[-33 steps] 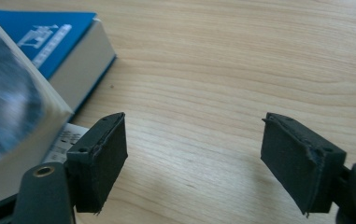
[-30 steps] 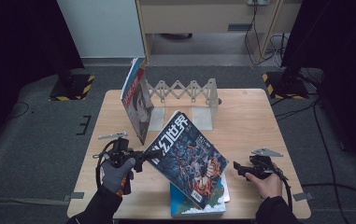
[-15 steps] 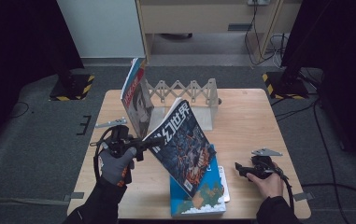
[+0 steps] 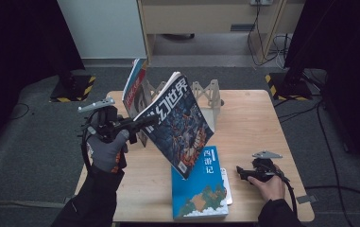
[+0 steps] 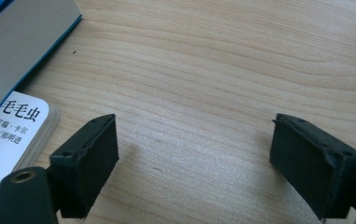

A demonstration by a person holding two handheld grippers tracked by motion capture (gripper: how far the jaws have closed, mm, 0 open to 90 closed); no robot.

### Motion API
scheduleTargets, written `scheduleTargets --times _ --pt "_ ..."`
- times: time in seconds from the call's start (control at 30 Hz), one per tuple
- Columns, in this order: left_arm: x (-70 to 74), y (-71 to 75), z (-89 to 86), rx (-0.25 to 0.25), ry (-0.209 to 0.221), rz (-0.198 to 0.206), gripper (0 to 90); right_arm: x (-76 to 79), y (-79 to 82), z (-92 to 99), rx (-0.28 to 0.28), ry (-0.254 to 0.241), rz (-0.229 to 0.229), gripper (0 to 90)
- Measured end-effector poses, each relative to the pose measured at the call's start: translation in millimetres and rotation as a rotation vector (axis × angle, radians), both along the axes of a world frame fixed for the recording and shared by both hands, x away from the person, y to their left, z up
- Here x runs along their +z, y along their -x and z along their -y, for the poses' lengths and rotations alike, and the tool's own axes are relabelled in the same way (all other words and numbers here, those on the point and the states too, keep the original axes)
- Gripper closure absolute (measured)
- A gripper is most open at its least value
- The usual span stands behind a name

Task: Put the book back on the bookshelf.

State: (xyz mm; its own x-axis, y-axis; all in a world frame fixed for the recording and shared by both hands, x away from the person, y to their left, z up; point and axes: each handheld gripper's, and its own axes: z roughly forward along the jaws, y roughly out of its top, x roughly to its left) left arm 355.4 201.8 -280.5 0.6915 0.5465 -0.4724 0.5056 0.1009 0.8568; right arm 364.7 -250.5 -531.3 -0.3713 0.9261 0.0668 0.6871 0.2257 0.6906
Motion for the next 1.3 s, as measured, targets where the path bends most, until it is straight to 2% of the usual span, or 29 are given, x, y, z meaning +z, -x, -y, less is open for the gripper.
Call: scheduleTargets --times 0.2,0.27,0.6,0.73,0.87,0.93,1.0,1.2,1.3 --pt "5.8 -10.4 -4.4 0.044 -0.014 0.009 82.1 -5.0 0.9 -4.5 0.024 0.056 0.03 6.4" --pt "8.0 -14.0 -6.6 0.064 -0.025 0.014 82.1 -7.1 1.2 -5.4 0.018 0.051 0.043 4.2" --pt "20.5 -23.1 -16.2 0.121 -0.029 0.032 82.1 -7.4 1.4 -5.4 0.013 0.048 0.045 4.0" --pt "34.2 -26.3 -21.6 0.156 -0.054 0.052 82.1 -7.5 1.5 -5.5 0.011 0.046 0.045 4.0" --pt "41.0 -28.0 -26.1 0.187 -0.066 0.059 82.1 -7.5 1.5 -5.5 0.012 0.046 0.045 3.9" --pt "42.2 -28.6 -27.4 0.192 -0.072 0.062 82.1 -7.4 1.5 -5.5 0.012 0.046 0.045 4.0" --pt "46.3 -30.4 -30.4 0.222 -0.096 0.074 82.1 -7.3 1.5 -5.4 0.013 0.047 0.043 3.9" --pt "51.1 -34.3 -35.9 0.268 -0.113 0.084 82.1 -7.6 1.4 -5.8 0.009 0.045 0.047 3.9" --pt "52.9 -36.5 -38.1 0.3 -0.139 0.09 82.1 -7.4 1.5 -5.6 0.011 0.044 0.043 4.0"
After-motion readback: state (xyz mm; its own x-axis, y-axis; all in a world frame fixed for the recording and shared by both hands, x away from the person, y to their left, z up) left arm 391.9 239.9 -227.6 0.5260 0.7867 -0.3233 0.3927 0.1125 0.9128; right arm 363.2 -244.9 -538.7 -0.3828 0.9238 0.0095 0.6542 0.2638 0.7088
